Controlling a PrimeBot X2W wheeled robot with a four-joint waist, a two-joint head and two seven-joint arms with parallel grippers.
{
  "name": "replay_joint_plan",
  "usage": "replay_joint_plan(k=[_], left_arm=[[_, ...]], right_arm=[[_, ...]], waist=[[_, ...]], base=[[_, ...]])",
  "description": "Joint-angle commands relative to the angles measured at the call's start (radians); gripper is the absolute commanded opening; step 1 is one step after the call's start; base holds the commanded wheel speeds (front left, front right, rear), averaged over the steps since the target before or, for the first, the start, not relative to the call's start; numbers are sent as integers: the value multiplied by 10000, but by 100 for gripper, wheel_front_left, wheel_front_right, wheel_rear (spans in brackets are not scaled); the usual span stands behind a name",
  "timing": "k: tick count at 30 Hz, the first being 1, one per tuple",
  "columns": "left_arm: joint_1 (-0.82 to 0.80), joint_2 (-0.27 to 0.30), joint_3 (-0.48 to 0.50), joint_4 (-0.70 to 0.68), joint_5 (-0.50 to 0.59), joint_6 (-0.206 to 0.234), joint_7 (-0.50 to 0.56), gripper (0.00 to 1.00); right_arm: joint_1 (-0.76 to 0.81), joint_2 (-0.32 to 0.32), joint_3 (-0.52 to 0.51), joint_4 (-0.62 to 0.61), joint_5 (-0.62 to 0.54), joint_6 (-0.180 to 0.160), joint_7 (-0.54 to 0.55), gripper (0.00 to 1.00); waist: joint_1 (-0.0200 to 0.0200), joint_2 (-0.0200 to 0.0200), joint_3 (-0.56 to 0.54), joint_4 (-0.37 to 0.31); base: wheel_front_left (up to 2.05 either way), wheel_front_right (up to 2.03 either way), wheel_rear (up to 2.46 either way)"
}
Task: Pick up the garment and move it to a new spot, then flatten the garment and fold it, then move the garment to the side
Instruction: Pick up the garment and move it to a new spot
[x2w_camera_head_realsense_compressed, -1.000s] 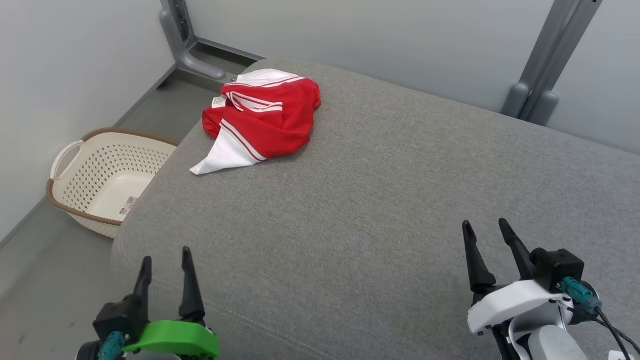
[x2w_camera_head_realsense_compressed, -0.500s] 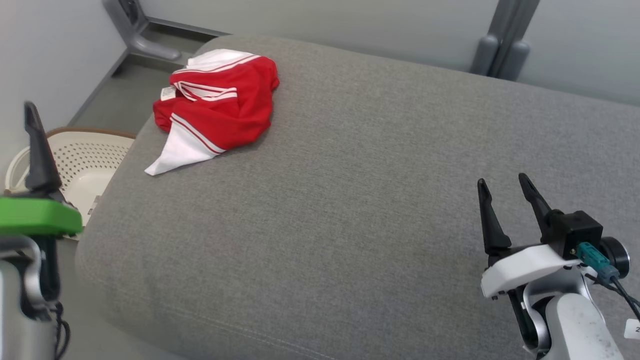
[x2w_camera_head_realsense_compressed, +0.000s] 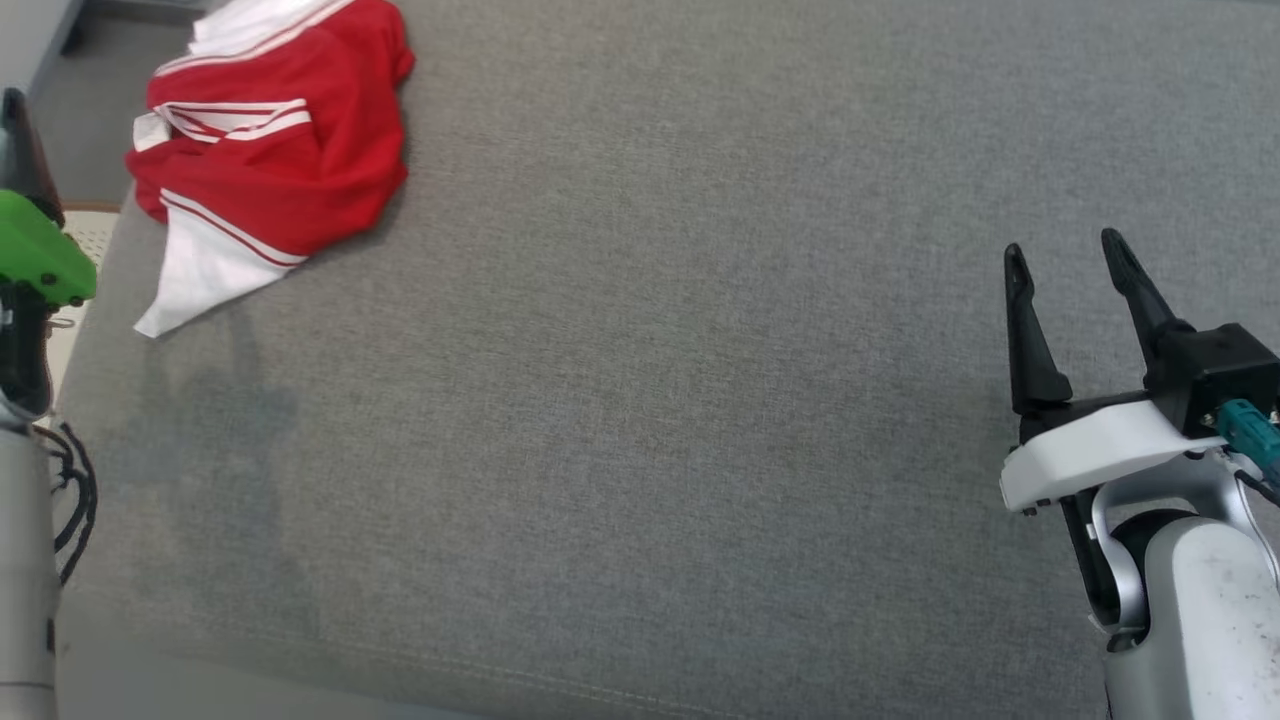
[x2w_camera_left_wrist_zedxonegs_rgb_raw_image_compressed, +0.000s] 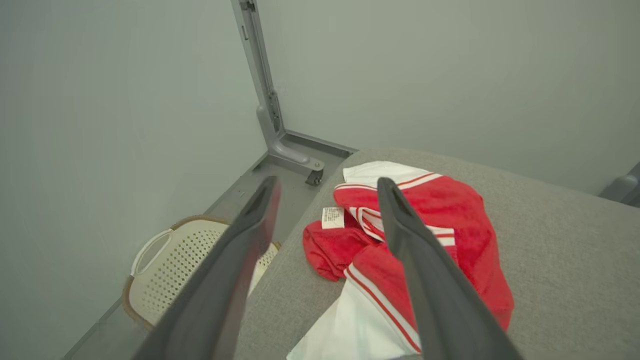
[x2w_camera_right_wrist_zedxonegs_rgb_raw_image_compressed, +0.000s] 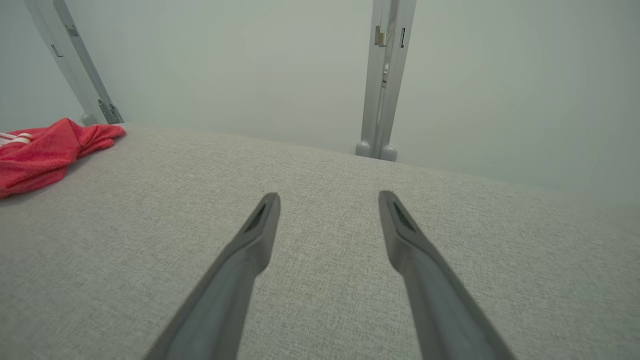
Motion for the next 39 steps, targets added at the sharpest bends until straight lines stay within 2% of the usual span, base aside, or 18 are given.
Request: replay_joint_plan(k=[1, 8, 18, 19, 20, 21, 22, 29, 35, 39], left_arm=[[-286, -79, -65, 419, -98, -74, 161, 100], [-1001, -324, -40, 2404, -648, -414, 725, 100], [-1686, -401, -70, 3623, -929, -691, 847, 100], [-1715, -409, -83, 3714, -949, -708, 891, 93], [-1747, -428, -96, 3821, -962, -717, 904, 51], [-1777, -462, -108, 3917, -977, -735, 931, 29], [-1800, -467, -132, 4006, -980, -751, 924, 0], [-1953, -205, -292, 4330, -749, -707, 437, 0], [-2236, 131, -545, 4144, -526, -862, 76, 0], [-2464, 91, -733, 3736, -483, -951, -139, 0]], right_arm=[[-145, -35, -92, -156, -86, -17, 92, 100], [-228, -33, -173, -562, 11, -15, 192, 100], [-394, -32, -214, -355, 92, -15, -20, 100], [-410, -32, -188, -325, 115, -15, -36, 100], [-428, -32, -165, -283, 143, -15, -70, 100], [-427, -32, -140, -247, 149, -15, -92, 100], [-428, -32, -134, -198, 171, -15, -141, 100], [-469, -32, -264, 194, 281, -15, -447, 100], [-334, -32, -197, 921, 722, -15, -898, 100], [-162, -30, -252, 1556, 1015, -15, -1279, 100]], waist=[[0, 0, 1125, -705], [0, 0, 1701, -973], [0, 0, 1930, -1138], [0, 0, 1934, -1157], [0, 0, 1936, -1186], [0, 0, 1931, -1208], [0, 0, 1919, -1234], [0, 0, 1550, -1311], [0, 0, 568, -1380], [0, 0, -291, -1469]], base=[[0, 0, 0], [0, 0, 0], [0, 0, 0], [0, 0, 0], [0, 0, 0], [0, 0, 0], [0, 0, 0], [0, 0, 0], [0, 0, 0], [0, 0, 0]])
